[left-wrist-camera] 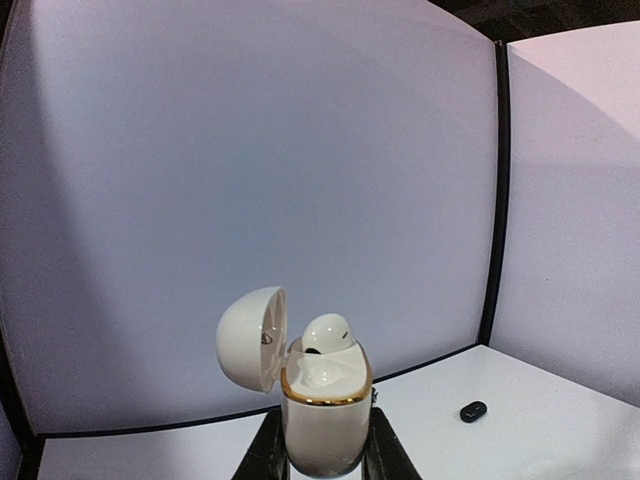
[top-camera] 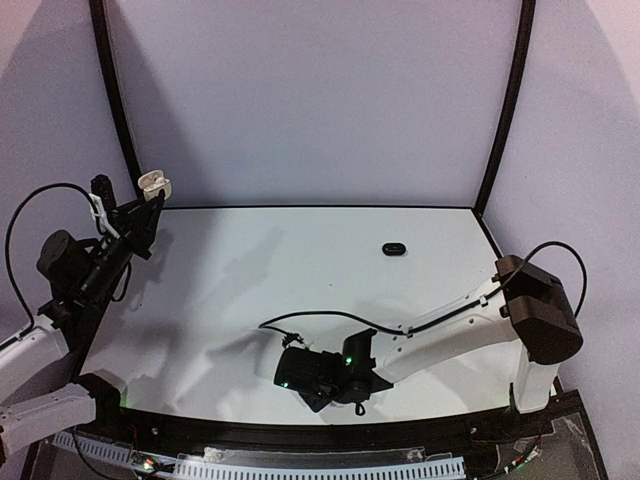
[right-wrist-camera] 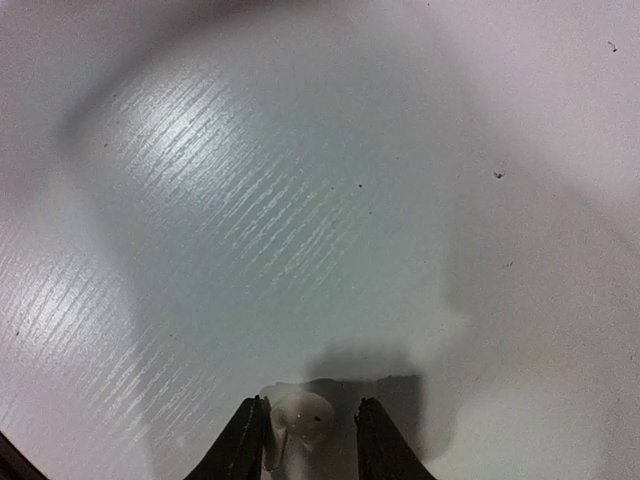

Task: Insert the wireless bluetooth earbuds into the charging case
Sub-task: Adjust the left earbud at the center of the board.

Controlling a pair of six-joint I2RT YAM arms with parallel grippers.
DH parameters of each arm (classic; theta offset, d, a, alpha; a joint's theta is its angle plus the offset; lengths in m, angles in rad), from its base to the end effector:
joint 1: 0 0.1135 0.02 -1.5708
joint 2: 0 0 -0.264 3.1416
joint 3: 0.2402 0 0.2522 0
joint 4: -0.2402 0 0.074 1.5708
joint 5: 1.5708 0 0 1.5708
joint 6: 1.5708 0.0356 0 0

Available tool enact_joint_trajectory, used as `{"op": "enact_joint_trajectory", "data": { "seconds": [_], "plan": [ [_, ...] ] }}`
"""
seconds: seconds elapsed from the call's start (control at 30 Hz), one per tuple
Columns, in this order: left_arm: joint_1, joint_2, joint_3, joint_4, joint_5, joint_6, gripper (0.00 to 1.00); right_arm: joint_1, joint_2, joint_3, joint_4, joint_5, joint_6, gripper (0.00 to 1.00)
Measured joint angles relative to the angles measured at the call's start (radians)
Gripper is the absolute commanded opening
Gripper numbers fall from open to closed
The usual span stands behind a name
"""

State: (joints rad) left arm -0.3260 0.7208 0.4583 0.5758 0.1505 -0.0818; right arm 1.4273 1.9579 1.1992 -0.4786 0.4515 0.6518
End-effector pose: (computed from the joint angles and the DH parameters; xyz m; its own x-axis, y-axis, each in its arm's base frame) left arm 0.1666 -0.0620 0.3158 0.2541 -0.1712 -0.9519 0.4741 0.8799 -0.0317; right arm 0.0688 0.3674 0.1328 -0.6353 -0.5797 -0.5103 -0.6098 0.7820 -0.1292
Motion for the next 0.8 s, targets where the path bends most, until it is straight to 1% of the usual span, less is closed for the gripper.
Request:
{"op": "enact_joint_trajectory", "data": {
  "seconds": [0.13, 0.27, 0.37, 0.47, 0.53, 0.57, 0.6, 0.67, 0.73, 0.8],
  "plan": [
    [-0.006, 0.006, 0.0, 0.0, 0.011, 0.0, 0.01, -0.003, -0.012, -0.006, 0.005, -0.01, 0.002, 0.36],
    [-0.01, 0.011, 0.0, 0.0, 0.021, 0.0, 0.01, -0.02, -0.01, 0.016, -0.021, -0.039, -0.005, 0.45],
    [-0.011, 0.011, 0.0, 0.0, 0.025, 0.0, 0.01, -0.034, -0.001, 0.056, -0.076, -0.07, 0.0, 0.49],
    [-0.012, 0.011, 0.0, 0.0, 0.026, -0.001, 0.01, -0.051, 0.019, 0.122, -0.164, -0.099, 0.022, 0.54],
    [-0.014, 0.011, 0.0, 0.0, 0.026, -0.001, 0.01, -0.066, 0.019, 0.163, -0.222, -0.109, 0.046, 0.61],
    [-0.015, 0.011, 0.0, 0.0, 0.026, -0.001, 0.01, -0.071, 0.017, 0.179, -0.235, -0.114, 0.058, 0.62],
    [-0.015, 0.011, 0.0, 0.0, 0.027, -0.001, 0.01, -0.075, 0.015, 0.187, -0.238, -0.116, 0.071, 0.66],
    [-0.015, 0.011, 0.0, 0.0, 0.027, -0.001, 0.01, -0.084, -0.012, 0.216, -0.245, -0.122, 0.09, 0.84],
    [-0.018, 0.012, 0.0, 0.0, 0.031, -0.001, 0.01, -0.087, -0.041, 0.226, -0.238, -0.116, 0.122, 0.96],
    [-0.022, 0.013, 0.0, 0.0, 0.037, -0.001, 0.01, -0.089, -0.079, 0.231, -0.224, -0.102, 0.148, 0.98]
  ]
}}
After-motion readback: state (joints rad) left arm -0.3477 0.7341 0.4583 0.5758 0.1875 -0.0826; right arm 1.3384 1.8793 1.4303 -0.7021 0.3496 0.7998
